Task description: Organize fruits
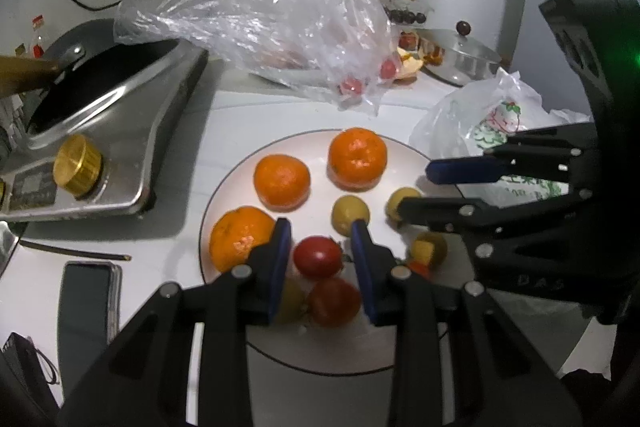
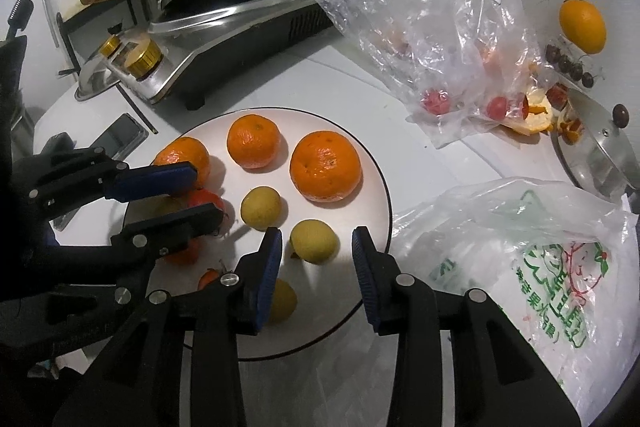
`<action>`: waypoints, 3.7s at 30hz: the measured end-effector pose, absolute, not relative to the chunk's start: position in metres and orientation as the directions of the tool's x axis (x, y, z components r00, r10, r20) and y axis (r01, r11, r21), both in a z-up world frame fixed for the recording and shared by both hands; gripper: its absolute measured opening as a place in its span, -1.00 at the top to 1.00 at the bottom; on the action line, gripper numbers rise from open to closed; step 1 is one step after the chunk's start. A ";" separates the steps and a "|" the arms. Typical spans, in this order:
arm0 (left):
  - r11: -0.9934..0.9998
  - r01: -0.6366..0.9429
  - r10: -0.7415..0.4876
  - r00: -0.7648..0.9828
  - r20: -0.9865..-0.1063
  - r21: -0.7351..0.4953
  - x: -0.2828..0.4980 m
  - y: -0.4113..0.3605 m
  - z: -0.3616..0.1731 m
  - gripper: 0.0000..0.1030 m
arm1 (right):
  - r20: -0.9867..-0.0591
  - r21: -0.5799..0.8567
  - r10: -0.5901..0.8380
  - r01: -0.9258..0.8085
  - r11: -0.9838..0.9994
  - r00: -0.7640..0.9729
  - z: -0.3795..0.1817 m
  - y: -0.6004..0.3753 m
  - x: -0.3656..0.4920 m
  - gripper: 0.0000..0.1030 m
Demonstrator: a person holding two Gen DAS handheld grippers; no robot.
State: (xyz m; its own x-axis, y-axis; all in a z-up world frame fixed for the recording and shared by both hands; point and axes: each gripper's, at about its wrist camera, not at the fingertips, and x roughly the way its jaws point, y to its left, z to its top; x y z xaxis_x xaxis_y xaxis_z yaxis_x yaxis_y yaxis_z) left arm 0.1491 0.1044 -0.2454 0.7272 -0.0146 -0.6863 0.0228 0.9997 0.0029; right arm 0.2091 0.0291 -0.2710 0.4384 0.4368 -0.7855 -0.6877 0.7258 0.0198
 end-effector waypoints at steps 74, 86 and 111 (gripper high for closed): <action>0.997 0.046 -0.022 0.951 -0.307 0.069 -0.028 0.002 -0.062 -0.74 | -0.406 -0.071 0.401 -0.466 0.882 0.821 -0.090 -0.139 0.018 -0.03; 0.994 0.046 -0.025 0.980 -0.199 0.102 -0.040 -0.009 -0.013 -0.75 | -0.259 -0.107 0.417 -0.455 0.884 0.871 -0.039 -0.150 0.005 -0.18; 0.997 0.004 0.004 0.994 -0.107 0.073 -0.027 -0.011 0.022 -0.85 | -0.171 -0.112 0.428 -0.449 0.887 0.888 -0.008 -0.167 0.018 -0.20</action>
State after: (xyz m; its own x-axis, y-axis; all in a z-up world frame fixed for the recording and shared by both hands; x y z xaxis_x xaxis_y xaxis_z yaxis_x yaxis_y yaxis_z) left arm -0.0270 -0.0109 0.0220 0.9942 0.0039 -0.1072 0.0039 0.9974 0.0725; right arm 0.0181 -0.1675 -0.0077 0.8878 0.4275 -0.1706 -0.4486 0.8867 -0.1122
